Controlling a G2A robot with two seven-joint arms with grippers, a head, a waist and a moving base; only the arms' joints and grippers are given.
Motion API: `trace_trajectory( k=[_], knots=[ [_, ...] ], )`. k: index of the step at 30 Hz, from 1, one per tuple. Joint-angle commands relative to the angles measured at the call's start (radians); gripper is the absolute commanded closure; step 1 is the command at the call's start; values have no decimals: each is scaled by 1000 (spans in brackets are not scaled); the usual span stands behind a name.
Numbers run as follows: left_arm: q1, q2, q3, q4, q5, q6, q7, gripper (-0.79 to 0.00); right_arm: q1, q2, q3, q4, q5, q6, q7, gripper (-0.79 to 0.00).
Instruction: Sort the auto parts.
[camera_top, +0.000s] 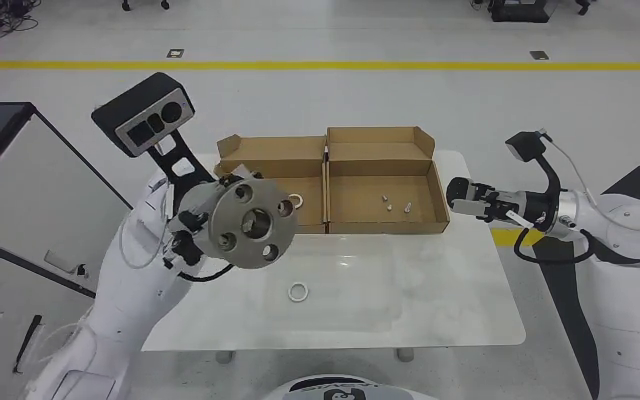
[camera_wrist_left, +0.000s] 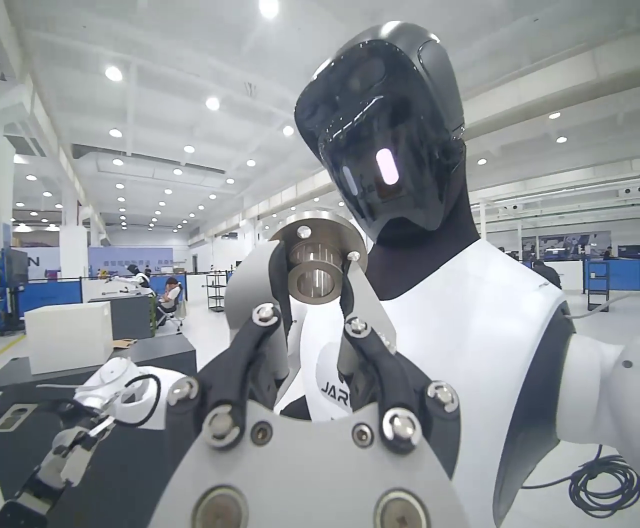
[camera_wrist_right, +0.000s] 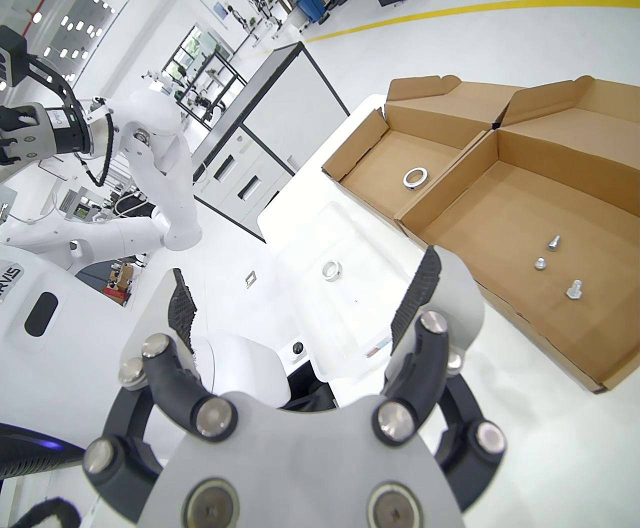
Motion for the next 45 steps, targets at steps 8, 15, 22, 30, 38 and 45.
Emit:
trace_trajectory(
  k=[8, 15, 22, 30, 38, 45],
  knots=[
    [0, -3, -2, 8, 27, 0, 0, 0, 0, 0, 0, 0, 0, 0, 0, -785],
    [10, -17, 9, -25, -2, 0, 103, 0, 0, 0, 0, 0, 0, 0, 0, -785],
    [21, -52, 14, -59, -95, 0, 180, 0, 0, 0, 0, 0, 0, 0, 0, -785],
    [31, -91, -9, -35, -117, 0, 137, 0, 0, 0, 0, 0, 0, 0, 0, -785],
    [24, -90, -48, 26, 59, 46, 6, 0, 0, 0, 0, 0, 0, 0, 0, -785],
    [38, -86, -78, 12, 101, 74, 7, 0, 0, 0, 0, 0, 0, 0, 0, -785]
  ],
)
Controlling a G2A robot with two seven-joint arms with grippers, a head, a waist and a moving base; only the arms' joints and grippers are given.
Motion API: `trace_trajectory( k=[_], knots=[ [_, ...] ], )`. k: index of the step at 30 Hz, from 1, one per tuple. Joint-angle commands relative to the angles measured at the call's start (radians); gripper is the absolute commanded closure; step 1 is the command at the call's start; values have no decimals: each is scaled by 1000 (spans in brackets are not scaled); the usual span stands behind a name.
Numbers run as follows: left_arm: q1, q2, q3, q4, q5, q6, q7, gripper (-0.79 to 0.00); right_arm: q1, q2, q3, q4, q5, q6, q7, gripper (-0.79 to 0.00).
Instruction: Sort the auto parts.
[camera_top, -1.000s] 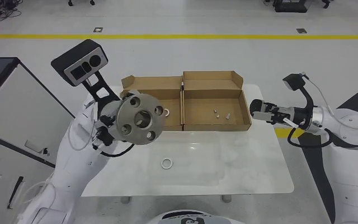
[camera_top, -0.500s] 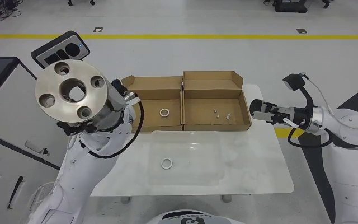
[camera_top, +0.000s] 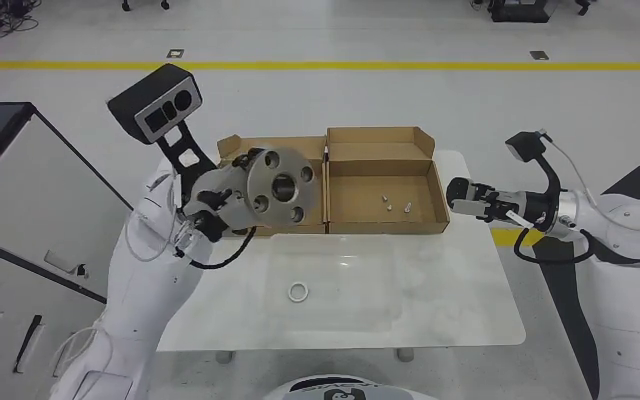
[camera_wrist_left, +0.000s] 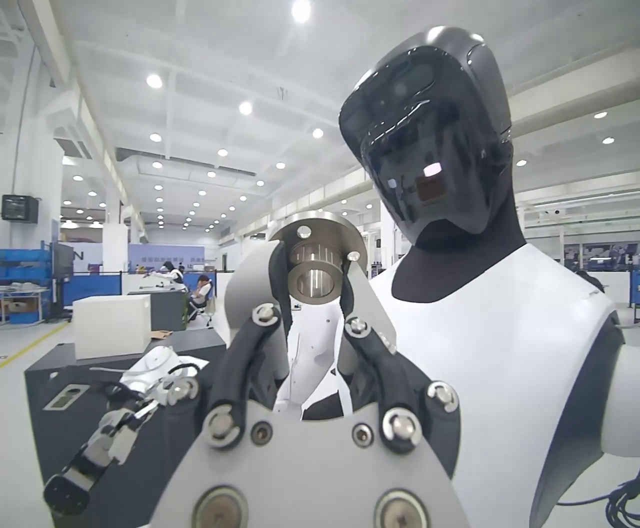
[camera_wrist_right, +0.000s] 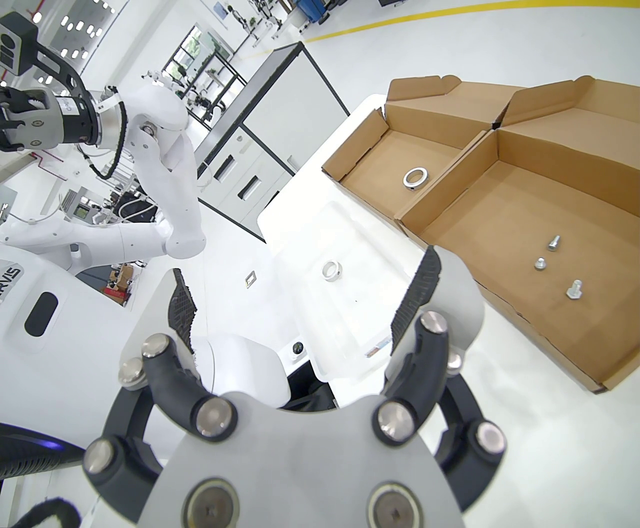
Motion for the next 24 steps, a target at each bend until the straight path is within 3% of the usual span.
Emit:
trace_trajectory(
  k=[1, 5, 10, 17, 24],
  knots=[
    [5, -2, 5, -9, -32, -19, 28, 0, 0, 0, 0, 0, 0, 0, 0, -785],
    [5, -13, 38, -21, -145, -76, 101, 0, 0, 0, 0, 0, 0, 0, 0, -785],
    [-3, -31, 51, -37, -243, -83, 160, 0, 0, 0, 0, 0, 0, 0, 0, -785],
    [-4, -42, 42, -3, -216, -81, 92, 0, 0, 0, 0, 0, 0, 0, 0, -785],
    [1, -36, 9, 8, -127, -20, 36, 0, 0, 0, 0, 0, 0, 0, 0, -785]
  ],
)
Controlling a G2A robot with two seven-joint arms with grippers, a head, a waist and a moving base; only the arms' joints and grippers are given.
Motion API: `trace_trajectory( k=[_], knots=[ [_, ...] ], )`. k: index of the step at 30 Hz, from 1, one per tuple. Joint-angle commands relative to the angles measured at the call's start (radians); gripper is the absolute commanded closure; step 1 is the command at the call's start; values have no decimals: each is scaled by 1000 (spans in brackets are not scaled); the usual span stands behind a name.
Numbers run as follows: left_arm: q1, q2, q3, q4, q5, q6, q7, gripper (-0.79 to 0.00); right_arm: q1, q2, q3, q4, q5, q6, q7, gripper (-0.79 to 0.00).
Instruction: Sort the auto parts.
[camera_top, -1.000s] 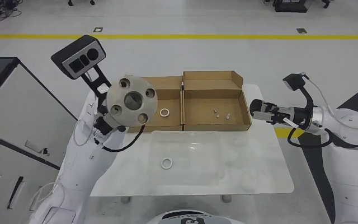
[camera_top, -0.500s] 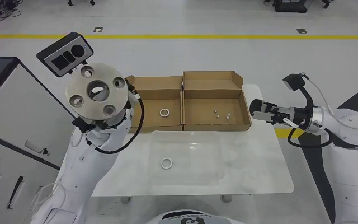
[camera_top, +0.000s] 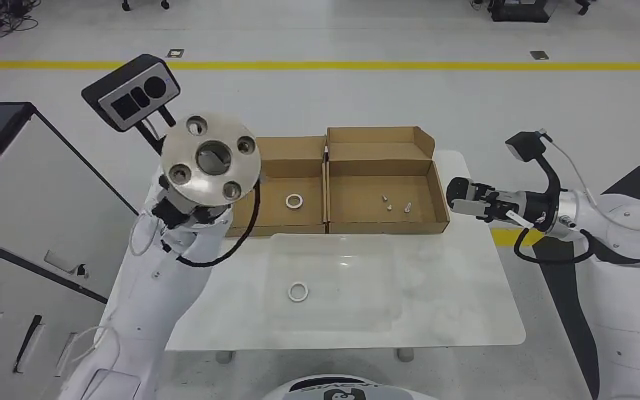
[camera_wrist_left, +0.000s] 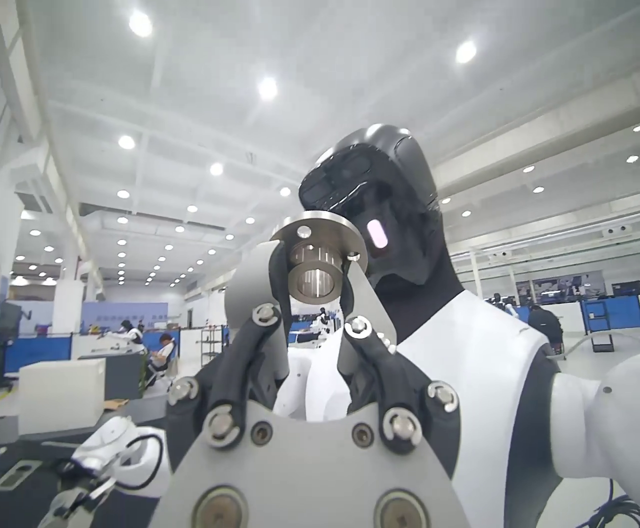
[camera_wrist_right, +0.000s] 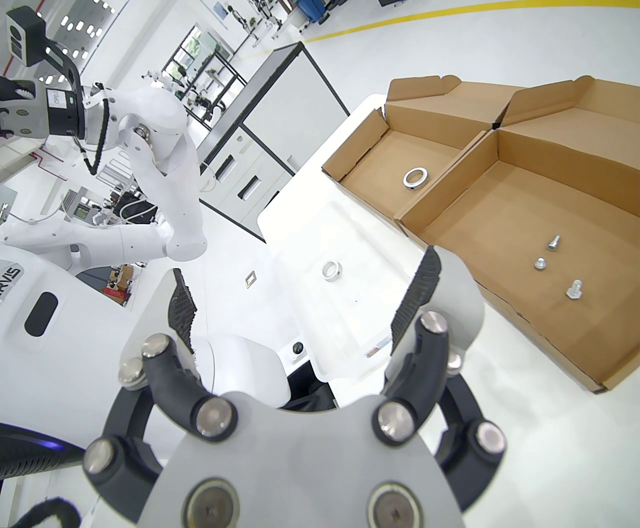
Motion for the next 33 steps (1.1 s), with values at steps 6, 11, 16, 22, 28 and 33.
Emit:
trace_trajectory(
  k=[6, 11, 16, 22, 28, 33],
  knots=[
    [4, 2, -13, -9, 35, 30, -18, 0, 0, 0, 0, 0, 0, 0, 0, -785],
    [4, 2, -13, -9, 35, 30, -18, 0, 0, 0, 0, 0, 0, 0, 0, -785],
    [4, 2, -13, -9, 35, 30, -18, 0, 0, 0, 0, 0, 0, 0, 0, -785],
    [24, 10, -51, 0, 176, 151, -21, 0, 0, 0, 0, 0, 0, 0, 0, -785],
    [38, 26, -86, 31, 341, 292, -93, 0, 0, 0, 0, 0, 0, 0, 0, -785],
    [-18, 25, -84, 95, 433, 333, -58, 0, 0, 0, 0, 0, 0, 0, 0, -785]
  ],
)
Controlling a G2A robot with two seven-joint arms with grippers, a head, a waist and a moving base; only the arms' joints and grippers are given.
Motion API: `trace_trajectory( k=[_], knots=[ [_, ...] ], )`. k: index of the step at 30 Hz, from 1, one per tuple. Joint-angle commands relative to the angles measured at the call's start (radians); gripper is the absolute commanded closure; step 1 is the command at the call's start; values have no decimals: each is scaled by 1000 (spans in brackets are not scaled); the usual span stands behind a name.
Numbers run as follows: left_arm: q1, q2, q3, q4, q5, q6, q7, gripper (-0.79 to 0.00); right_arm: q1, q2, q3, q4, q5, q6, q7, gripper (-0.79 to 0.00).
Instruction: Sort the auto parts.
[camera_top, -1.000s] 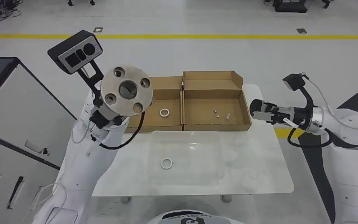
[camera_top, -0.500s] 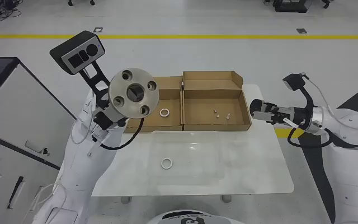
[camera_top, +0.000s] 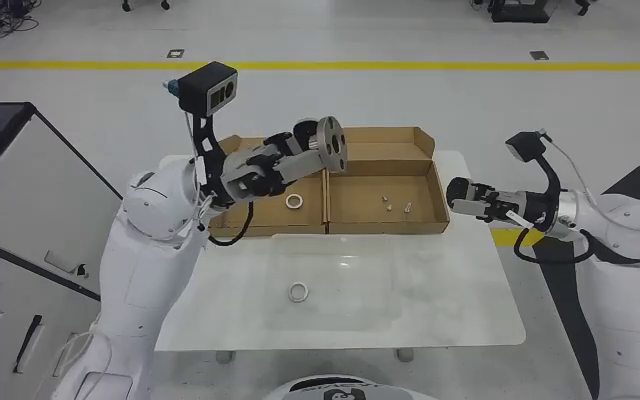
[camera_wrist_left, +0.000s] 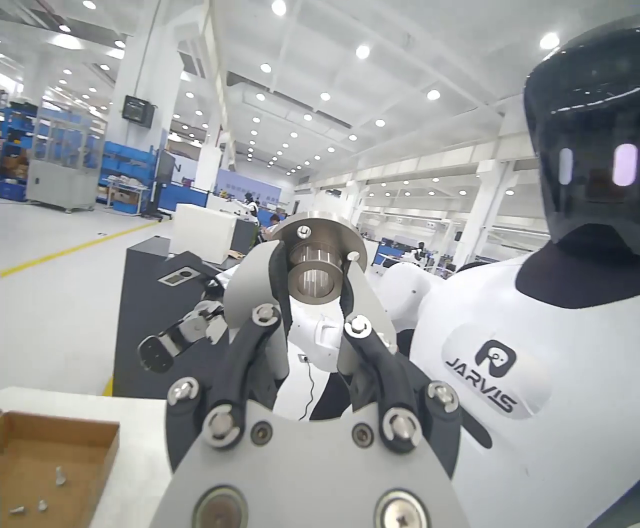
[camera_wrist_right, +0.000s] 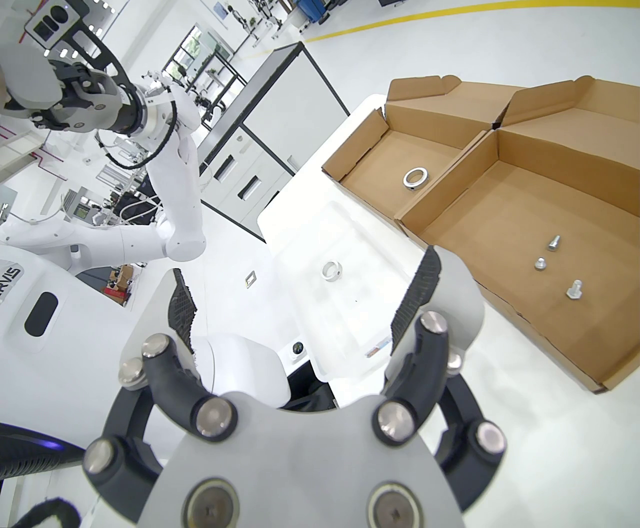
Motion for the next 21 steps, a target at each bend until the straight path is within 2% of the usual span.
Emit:
trace_trajectory(
  k=[1, 5, 9, 14, 21],
  knots=[
    [-34, -1, 6, 37, 50, 15, 11, 0, 0, 0, 0, 0, 0, 0, 0, -785],
    [-100, 1, 6, 117, 171, 29, 2, 0, 0, 0, 0, 0, 0, 0, 0, -785],
    [-149, 12, -3, 195, 341, 61, -65, 0, 0, 0, 0, 0, 0, 0, 0, -785],
    [-146, 29, -19, 229, 472, 108, -150, 0, 0, 0, 0, 0, 0, 0, 0, -785],
    [-123, 56, -24, 217, 661, 148, -299, 0, 0, 0, 0, 0, 0, 0, 0, -785]
  ],
)
